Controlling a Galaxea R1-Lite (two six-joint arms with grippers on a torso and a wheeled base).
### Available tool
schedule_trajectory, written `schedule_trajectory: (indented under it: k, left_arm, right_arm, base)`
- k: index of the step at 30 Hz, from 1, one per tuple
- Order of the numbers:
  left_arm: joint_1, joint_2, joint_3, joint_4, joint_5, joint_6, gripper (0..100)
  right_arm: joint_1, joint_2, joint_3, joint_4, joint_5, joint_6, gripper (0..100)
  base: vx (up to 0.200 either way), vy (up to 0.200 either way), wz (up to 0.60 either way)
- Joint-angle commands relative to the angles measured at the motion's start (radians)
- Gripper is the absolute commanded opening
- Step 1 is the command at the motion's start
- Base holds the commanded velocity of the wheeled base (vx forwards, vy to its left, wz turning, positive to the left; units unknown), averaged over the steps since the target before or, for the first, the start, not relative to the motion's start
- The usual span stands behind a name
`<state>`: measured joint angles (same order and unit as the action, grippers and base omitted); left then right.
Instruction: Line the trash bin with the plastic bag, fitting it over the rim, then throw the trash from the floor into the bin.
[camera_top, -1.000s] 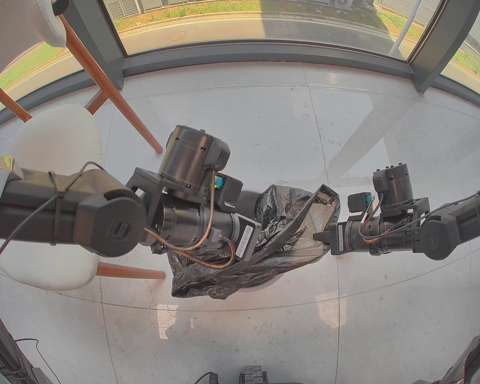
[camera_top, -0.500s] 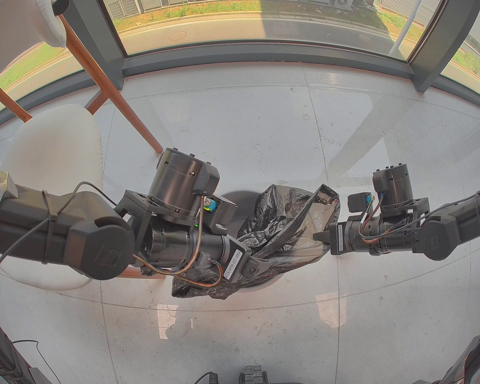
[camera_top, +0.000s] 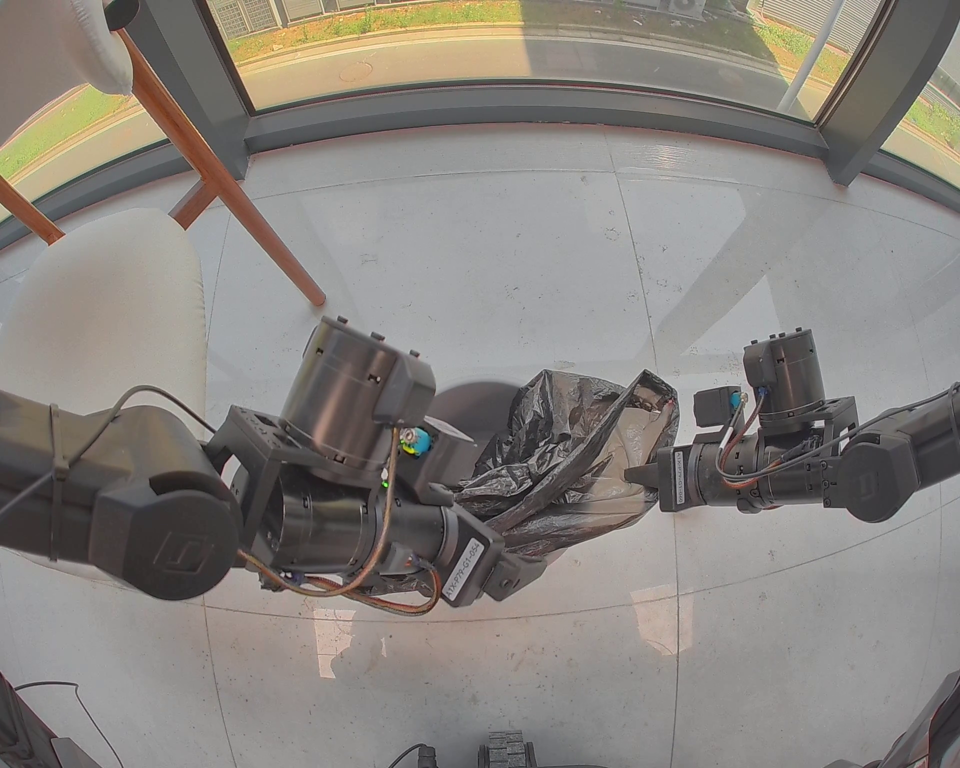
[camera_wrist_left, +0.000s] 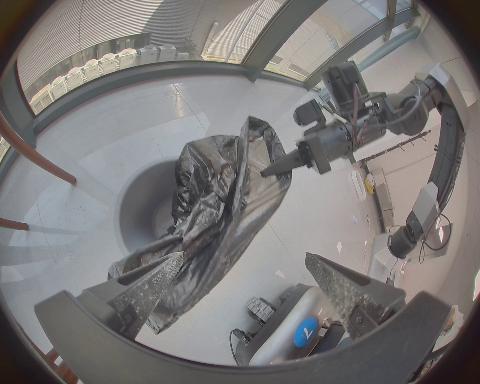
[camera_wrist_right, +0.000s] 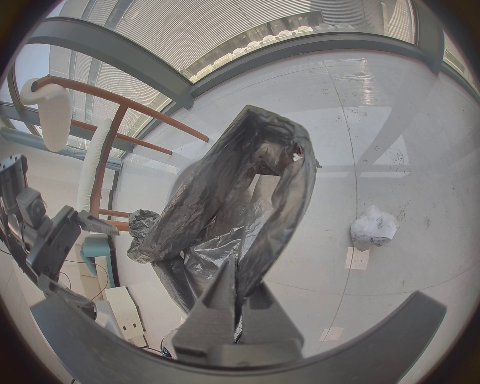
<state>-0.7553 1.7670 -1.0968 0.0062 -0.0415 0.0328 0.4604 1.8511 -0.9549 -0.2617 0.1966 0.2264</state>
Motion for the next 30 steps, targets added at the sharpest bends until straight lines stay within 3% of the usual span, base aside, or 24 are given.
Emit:
schedule_trajectory:
  k: [1, 13, 30]
  left_arm:
    - [-0.002, -0.006, 0.06, -0.006, -0.003, 0.007, 100]
    - [0.013, 0.08, 0.051, -0.098, 0.002, 0.01, 100]
    - [0.093, 0.134, 0.025, -0.183, -0.001, 0.01, 100]
  right_arm:
    - [0.004, 0.008, -0.004, -0.001, 0.0, -0.001, 0]
    - [0.018, 0.004, -0.004, -0.001, 0.0, -0.001, 0]
    - [0.02, -0.001, -0.004, -0.001, 0.0, -0.001, 0]
  base:
    - [0.0, 0.0, 0.0]
    - [0.0, 0.0, 0.0]
    - [0.0, 0.0, 0.0]
